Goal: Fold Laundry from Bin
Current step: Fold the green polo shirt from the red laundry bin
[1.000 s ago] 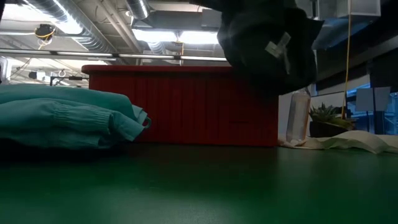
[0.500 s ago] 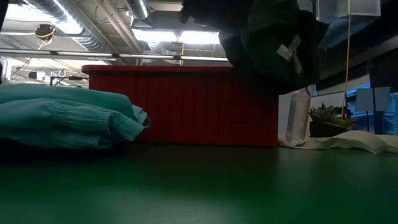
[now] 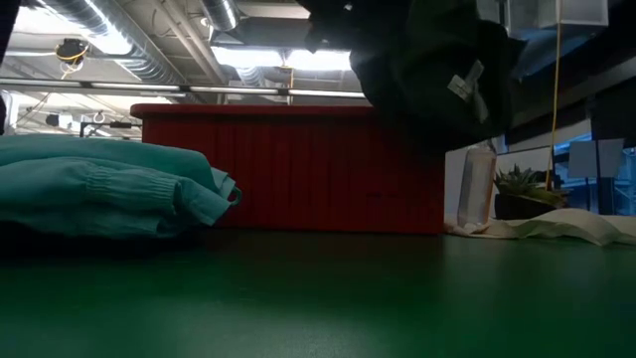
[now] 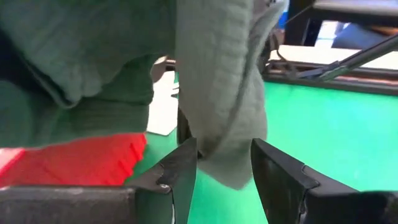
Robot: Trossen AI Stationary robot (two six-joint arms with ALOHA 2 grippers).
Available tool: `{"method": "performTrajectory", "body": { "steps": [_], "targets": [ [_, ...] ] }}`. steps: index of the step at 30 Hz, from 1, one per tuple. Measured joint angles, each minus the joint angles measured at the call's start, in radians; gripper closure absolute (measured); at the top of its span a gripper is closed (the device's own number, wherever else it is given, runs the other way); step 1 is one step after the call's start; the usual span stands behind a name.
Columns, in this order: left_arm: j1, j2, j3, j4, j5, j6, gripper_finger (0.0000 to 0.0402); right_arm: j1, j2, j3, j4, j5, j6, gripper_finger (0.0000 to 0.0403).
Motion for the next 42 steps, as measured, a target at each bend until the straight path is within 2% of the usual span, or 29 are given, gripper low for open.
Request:
{"method": "performTrajectory", "body": {
  "steps": [10,14,17,21,23,31,37,42],
  "targets": [
    [0.045,0.000,0.000,0.057,0.163,0.052,0.0255,0.000,0.000,0.000,0.000,0.000,0.000,0.0388],
    [0.055,0.000,0.000,0.062,0.180,0.051,0.0261,0.000,0.000,0.000,0.000,0.000,0.000,0.0387],
    [0.062,0.000,0.000,0.062,0.234,0.028,0.0292,0.000,0.000,0.000,0.000,0.000,0.000,0.0387],
    [0.064,0.000,0.000,0.064,0.253,0.022,0.0380,0.000,0.000,0.000,-0.001,0.000,0.000,0.0387],
    [0.064,-0.002,0.000,0.070,0.268,0.022,0.0390,0.000,0.000,0.000,-0.020,0.001,-0.002,0.0387],
    [0.036,-0.085,0.000,0.056,0.413,0.018,0.0398,0.000,0.000,0.000,-0.330,0.096,-0.132,0.0387],
    [0.015,-0.200,0.000,-0.047,0.419,0.018,0.0399,0.000,0.000,0.000,-0.571,0.224,-0.197,0.0387],
    [0.009,-0.282,0.000,-0.219,0.419,-0.007,0.0400,0.000,-0.004,0.000,-0.713,0.300,-0.219,0.0387]
  ]
}}
